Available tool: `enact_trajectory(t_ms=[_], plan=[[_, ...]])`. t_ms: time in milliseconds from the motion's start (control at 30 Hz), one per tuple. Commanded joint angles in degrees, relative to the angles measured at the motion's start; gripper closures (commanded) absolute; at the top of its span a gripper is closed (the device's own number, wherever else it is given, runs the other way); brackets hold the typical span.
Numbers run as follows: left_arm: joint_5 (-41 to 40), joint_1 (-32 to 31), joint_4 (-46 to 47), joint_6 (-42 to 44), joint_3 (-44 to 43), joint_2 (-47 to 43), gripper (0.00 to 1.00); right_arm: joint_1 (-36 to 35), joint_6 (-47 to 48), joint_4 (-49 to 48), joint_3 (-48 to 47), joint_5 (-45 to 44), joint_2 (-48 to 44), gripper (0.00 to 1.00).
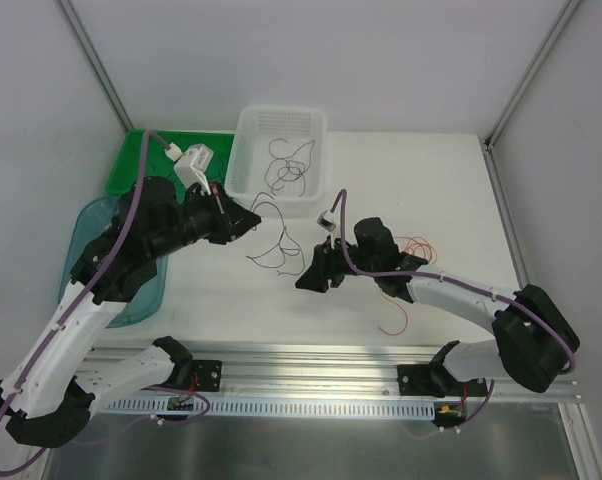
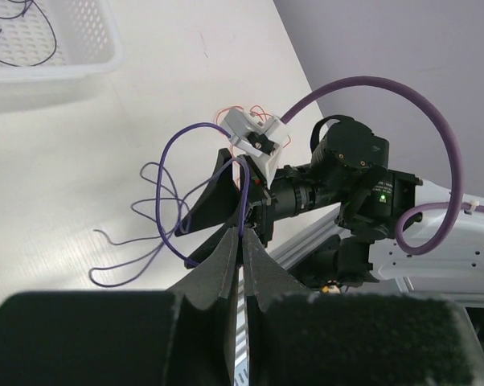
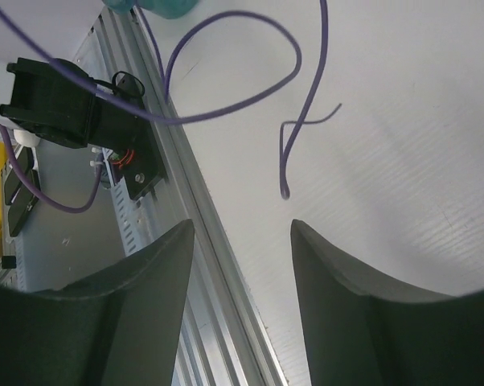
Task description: Untangle the cables
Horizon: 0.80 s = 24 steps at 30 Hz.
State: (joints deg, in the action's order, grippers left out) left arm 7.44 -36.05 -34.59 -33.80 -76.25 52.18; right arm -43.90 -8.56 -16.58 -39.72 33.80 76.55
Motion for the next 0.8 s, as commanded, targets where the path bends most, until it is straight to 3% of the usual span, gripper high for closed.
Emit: enact_trajectory(t_ms=[0,600,700,733,767], plan=[[3.0,-0.4,1.8,-1.7,-2.7,1.2,1.00,-0.5,-0.1,-3.6,-2.3,0.0,-0.3,0.45],[5.5,-0.9,1.9,-3.1,-4.3,2.1,1.00,-0.5,-1.6,-9.0,-8.2,-3.7,7.3,0.46],[5.5,-0.9,1.9,-2.9,-4.6,2.5,1.00,-0.4,-1.3,-8.6,-8.6,-3.2,7.7,0.65],[5.3,-0.9,1.8,-2.6,-4.8,2.3,1.00,-0.4,-0.9,-8.2,-8.4,-3.8,7.7,0.85],[3.6,-0.9,1.8,-1.9,-4.8,2.3,1.00,-0.3,-0.4,-6.6,-8.1,-4.4,7.4,0.92]])
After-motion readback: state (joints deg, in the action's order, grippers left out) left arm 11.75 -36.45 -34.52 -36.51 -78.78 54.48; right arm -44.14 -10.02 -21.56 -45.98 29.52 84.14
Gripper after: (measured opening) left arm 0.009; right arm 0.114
